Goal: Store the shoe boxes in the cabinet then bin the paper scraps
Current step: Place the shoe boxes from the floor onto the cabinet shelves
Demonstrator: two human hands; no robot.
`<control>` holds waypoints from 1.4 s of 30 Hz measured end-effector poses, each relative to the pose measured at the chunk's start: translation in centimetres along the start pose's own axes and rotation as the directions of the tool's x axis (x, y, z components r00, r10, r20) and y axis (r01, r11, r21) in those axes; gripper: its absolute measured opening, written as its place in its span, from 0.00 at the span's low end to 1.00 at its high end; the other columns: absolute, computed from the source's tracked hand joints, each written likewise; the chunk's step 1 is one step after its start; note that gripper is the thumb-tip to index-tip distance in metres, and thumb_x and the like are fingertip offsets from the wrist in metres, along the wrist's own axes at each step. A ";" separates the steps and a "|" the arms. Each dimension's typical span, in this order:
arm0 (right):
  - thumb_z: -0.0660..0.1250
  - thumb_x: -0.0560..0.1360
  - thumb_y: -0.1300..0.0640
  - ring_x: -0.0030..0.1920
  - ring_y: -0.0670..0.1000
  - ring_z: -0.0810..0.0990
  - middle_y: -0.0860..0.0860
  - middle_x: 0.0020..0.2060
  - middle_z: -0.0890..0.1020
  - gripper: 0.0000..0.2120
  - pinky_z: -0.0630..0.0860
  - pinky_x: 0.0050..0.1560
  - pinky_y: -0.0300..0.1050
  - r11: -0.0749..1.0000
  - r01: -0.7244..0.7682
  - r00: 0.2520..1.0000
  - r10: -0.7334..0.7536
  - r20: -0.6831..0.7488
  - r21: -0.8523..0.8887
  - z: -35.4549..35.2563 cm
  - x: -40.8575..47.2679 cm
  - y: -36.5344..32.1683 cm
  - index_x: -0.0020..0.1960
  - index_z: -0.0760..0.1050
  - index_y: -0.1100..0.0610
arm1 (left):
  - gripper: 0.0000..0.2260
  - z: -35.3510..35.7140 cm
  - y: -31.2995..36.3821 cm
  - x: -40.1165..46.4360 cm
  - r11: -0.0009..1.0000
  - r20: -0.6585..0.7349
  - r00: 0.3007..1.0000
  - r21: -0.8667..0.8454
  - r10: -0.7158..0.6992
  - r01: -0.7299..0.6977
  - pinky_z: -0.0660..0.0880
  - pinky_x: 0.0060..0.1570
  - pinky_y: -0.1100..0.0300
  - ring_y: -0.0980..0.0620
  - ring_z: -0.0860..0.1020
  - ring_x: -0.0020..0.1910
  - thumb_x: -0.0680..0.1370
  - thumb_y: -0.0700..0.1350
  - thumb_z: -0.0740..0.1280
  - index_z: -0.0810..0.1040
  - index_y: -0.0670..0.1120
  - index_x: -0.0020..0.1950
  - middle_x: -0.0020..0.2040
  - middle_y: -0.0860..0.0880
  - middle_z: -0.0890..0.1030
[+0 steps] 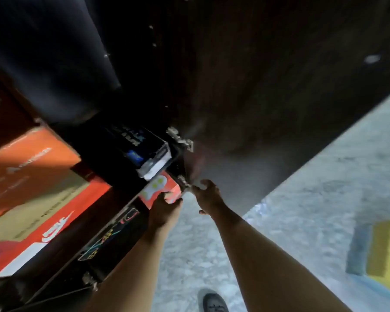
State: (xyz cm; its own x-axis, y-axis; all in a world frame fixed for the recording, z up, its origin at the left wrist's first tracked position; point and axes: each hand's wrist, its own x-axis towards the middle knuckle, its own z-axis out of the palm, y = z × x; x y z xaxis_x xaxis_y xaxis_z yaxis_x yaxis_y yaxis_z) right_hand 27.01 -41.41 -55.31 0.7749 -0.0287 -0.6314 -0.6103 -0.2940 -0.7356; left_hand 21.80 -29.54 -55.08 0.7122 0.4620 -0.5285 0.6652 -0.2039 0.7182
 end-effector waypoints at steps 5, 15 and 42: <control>0.68 0.79 0.47 0.71 0.60 0.73 0.58 0.73 0.74 0.30 0.72 0.70 0.50 0.970 -0.041 0.998 0.030 -0.047 -0.240 -11.9 -2.9 9.3 0.77 0.67 0.58 | 0.18 8.2 -1.0 -6.9 0.945 0.354 0.934 0.286 0.048 -0.157 0.74 0.57 0.54 0.44 0.78 0.63 0.78 0.46 0.73 0.78 0.43 0.66 0.60 0.46 0.79; 0.66 0.81 0.45 0.72 0.60 0.73 0.57 0.75 0.71 0.30 0.75 0.68 0.56 0.926 -0.374 0.862 0.367 -0.350 0.053 -40.6 -5.1 28.3 0.78 0.64 0.56 | 0.23 31.5 -0.2 -18.1 0.751 0.703 0.685 0.555 -0.193 -0.358 0.71 0.49 0.58 0.46 0.77 0.66 0.80 0.52 0.69 0.72 0.45 0.73 0.75 0.45 0.71; 0.79 0.62 0.38 0.57 0.54 0.82 0.48 0.59 0.81 0.37 0.81 0.59 0.58 0.710 -0.257 0.626 0.639 -0.447 0.655 -68.7 12.2 61.0 0.67 0.70 0.42 | 0.25 85.9 -8.2 -19.2 0.885 0.789 0.519 0.449 -0.328 -0.122 0.76 0.53 0.51 0.49 0.77 0.63 0.79 0.41 0.68 0.66 0.59 0.73 0.64 0.56 0.78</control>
State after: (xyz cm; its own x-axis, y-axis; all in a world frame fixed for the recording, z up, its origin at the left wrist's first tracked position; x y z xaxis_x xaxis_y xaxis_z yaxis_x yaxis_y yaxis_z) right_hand 10.53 -125.27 -91.02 0.1682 -0.6332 -0.7555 -0.7404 0.4249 -0.5209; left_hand 21.93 -110.87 -89.76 0.3283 -0.3743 -0.8673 0.6027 -0.6240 0.4974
